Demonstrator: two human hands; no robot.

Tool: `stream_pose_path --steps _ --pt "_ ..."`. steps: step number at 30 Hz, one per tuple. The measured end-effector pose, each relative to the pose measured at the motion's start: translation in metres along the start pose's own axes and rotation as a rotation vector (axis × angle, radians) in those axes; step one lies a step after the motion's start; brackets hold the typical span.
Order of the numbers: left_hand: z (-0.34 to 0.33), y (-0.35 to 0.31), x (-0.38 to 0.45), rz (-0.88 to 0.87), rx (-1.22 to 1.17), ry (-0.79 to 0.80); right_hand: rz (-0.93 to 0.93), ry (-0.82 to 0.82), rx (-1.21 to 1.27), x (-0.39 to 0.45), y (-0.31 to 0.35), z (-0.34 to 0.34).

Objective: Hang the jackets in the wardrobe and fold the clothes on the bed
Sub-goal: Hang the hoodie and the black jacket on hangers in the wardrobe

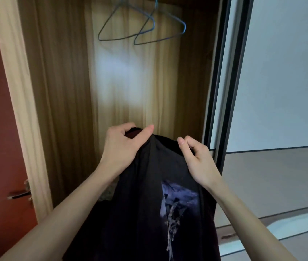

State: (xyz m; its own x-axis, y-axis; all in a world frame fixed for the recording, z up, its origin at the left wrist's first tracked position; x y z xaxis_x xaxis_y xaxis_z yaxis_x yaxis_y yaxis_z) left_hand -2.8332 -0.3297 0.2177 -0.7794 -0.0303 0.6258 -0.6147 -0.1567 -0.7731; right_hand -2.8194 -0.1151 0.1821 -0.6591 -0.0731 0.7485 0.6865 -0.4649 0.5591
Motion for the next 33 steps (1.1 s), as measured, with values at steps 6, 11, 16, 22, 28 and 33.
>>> stream_pose_path --steps 6,11,16,22,28,33 --pt "-0.012 -0.022 0.030 -0.061 -0.041 0.010 0.103 -0.010 -0.307 0.030 -0.004 0.008" --pt "-0.030 -0.026 0.043 -0.117 0.042 0.033 0.537 0.126 -1.147 0.055 -0.010 0.005" --pt "-0.030 -0.019 0.053 -0.132 0.032 -0.032 0.589 0.358 -1.582 0.051 -0.062 0.012" --pt "-0.030 0.004 0.046 -0.101 0.028 -0.042 0.775 0.295 -1.531 0.046 -0.050 0.012" --pt "-0.041 0.034 0.039 -0.027 0.004 0.003 0.858 0.301 -1.499 0.042 -0.052 0.019" --pt "-0.047 0.042 0.042 0.003 0.003 -0.001 0.849 0.298 -1.512 0.043 -0.064 0.034"
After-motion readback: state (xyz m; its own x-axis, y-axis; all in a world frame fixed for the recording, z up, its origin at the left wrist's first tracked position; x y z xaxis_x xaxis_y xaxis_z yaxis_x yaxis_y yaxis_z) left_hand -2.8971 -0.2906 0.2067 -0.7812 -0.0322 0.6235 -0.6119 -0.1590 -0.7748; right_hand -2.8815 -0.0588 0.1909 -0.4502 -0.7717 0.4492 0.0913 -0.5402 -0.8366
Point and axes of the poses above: each hand's wrist, its own x-axis towards the middle knuckle, its own z-axis out of the back of the hand, y = z × x, the point moved 10 cm from there along x, towards the middle knuckle, and after that the axes turned 5 degrees about z, right-handed, at the moved point
